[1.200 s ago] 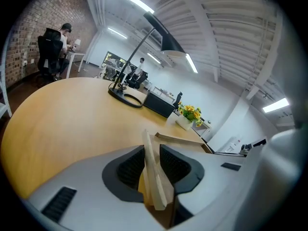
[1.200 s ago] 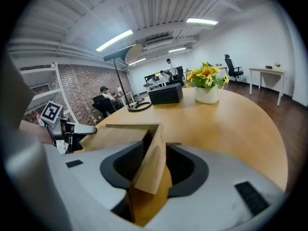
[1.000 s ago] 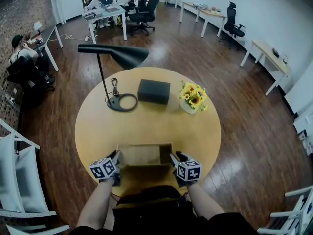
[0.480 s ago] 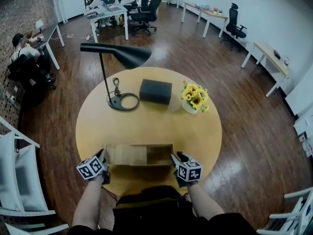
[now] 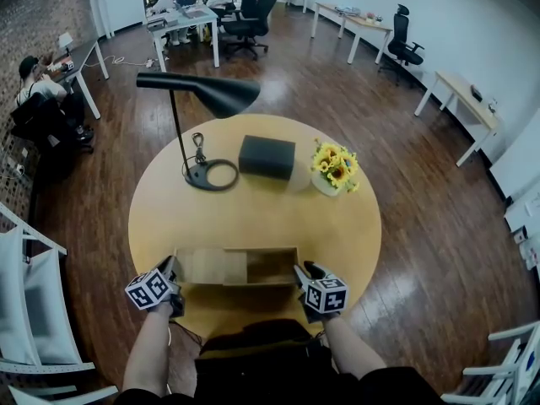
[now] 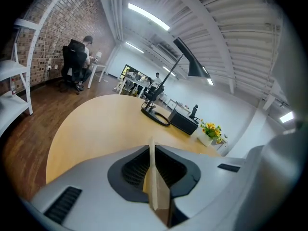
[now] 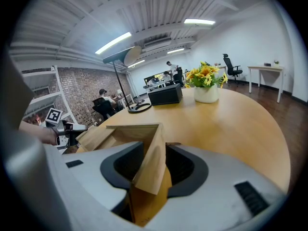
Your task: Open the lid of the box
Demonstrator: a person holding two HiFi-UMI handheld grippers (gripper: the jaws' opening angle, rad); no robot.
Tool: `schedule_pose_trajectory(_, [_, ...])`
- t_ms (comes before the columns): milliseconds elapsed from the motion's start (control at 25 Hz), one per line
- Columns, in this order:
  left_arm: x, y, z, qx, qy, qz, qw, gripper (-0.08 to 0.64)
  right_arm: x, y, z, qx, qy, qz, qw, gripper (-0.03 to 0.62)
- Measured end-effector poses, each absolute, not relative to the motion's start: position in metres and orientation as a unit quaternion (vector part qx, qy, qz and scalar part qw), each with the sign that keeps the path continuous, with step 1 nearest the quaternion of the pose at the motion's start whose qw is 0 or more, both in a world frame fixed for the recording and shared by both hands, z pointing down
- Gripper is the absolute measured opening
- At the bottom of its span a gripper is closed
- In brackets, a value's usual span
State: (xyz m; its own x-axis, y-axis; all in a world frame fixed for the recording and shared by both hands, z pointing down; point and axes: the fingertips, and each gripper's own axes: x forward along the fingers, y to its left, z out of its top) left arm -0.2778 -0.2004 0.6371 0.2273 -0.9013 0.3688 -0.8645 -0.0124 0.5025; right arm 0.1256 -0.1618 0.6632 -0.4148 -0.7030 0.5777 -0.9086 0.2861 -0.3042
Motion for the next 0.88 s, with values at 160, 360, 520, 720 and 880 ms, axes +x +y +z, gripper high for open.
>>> schedule_pose_trajectory(160, [-0.293, -0.196, 0.636, 0.699, -0.633, -0.036, 0.329, 0.028, 0.128, -0.160, 0.665, 0.516, -0.782, 0.305, 0.170, 0.149])
schedule_pose_trajectory(360, [-0.309, -0.196, 0.634, 0.686, -0.648, -0.048, 0.326, 0.028, 0.125, -0.161, 0.661, 0.512, -0.785, 0.305, 0.170, 0.149])
schedule_pose_trajectory(520, [-0.318, -0.198, 0.636, 0.682, -0.652, -0.046, 0.328, 0.028, 0.129, -0.162, 0.666, 0.519, -0.780, 0.304, 0.173, 0.149])
schedule_pose_trajectory(720, [-0.318, -0.198, 0.637, 0.677, -0.658, -0.048, 0.326, 0.029, 0.129, -0.162, 0.667, 0.518, -0.780, 0.304, 0.174, 0.149])
schedule_pose_trajectory(880, [-0.321, -0.197, 0.639, 0.671, -0.670, -0.040, 0.316, 0.031, 0.129, -0.163, 0.667, 0.519, -0.782, 0.298, 0.175, 0.149])
